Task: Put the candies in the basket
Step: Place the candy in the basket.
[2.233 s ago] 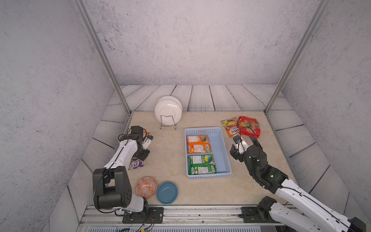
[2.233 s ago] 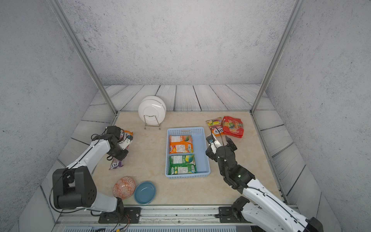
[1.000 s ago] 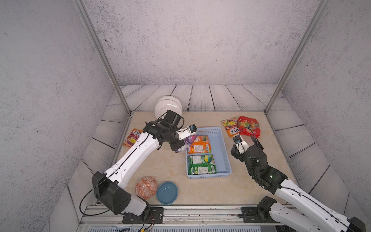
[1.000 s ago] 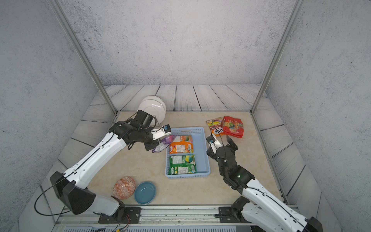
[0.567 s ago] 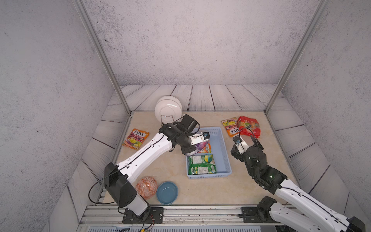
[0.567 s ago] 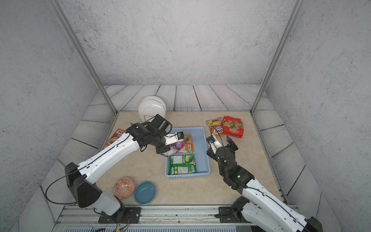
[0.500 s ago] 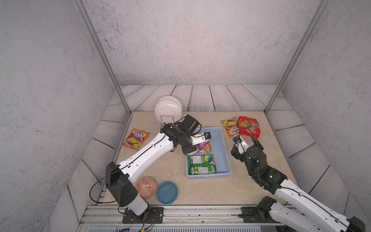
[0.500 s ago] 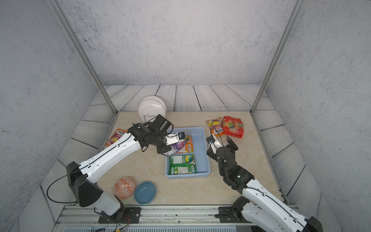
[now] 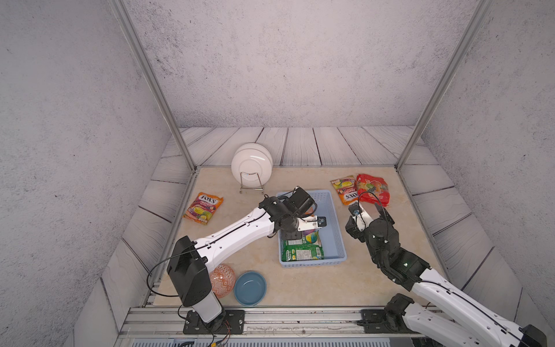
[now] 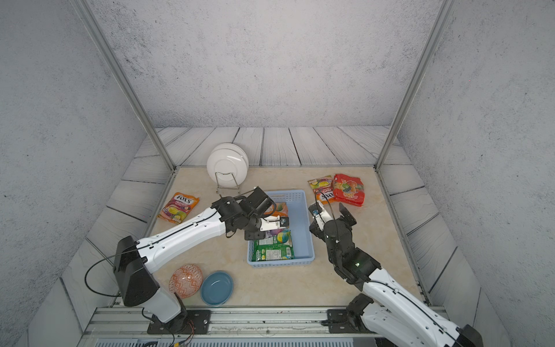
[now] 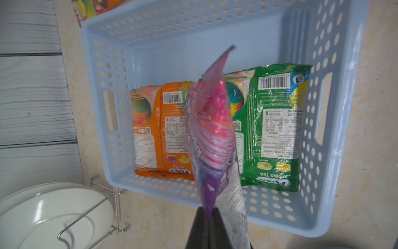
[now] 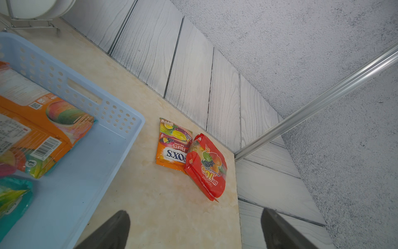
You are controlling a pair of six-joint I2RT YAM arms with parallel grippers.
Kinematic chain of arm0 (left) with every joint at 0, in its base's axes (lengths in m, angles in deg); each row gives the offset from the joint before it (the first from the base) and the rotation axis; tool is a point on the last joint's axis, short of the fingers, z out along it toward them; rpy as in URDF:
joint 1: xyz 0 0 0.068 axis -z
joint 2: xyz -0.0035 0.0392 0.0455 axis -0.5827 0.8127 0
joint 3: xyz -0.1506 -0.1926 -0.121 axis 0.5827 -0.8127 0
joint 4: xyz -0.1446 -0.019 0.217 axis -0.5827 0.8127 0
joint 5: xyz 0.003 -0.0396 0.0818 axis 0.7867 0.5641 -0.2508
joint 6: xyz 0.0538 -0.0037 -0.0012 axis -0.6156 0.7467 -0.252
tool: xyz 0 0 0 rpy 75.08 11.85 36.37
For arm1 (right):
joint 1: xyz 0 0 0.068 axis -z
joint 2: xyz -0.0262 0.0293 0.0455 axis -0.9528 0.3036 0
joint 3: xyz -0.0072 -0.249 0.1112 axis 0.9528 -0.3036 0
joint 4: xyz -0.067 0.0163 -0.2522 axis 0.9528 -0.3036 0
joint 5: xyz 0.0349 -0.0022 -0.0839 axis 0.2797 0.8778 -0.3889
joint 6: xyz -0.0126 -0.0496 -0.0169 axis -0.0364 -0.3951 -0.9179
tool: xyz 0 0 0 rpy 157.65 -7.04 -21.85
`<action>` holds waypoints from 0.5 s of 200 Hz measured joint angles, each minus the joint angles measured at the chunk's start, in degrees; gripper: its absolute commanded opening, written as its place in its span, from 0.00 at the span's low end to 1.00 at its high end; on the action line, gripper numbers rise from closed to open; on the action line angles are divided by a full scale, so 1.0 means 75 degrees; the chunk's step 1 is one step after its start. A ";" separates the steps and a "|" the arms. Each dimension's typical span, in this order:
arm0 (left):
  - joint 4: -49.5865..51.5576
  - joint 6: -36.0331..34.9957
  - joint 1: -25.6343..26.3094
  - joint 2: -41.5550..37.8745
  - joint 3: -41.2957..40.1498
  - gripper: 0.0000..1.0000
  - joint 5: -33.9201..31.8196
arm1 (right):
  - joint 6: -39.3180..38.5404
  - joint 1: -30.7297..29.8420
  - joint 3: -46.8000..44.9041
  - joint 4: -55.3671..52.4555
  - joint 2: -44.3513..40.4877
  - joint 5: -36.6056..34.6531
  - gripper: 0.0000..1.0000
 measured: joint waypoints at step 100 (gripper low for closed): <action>-0.0204 0.0414 0.0580 -0.0152 -0.0670 0.54 -0.0032 | -0.0003 -0.0003 -0.0032 0.0006 -0.0017 0.0064 0.99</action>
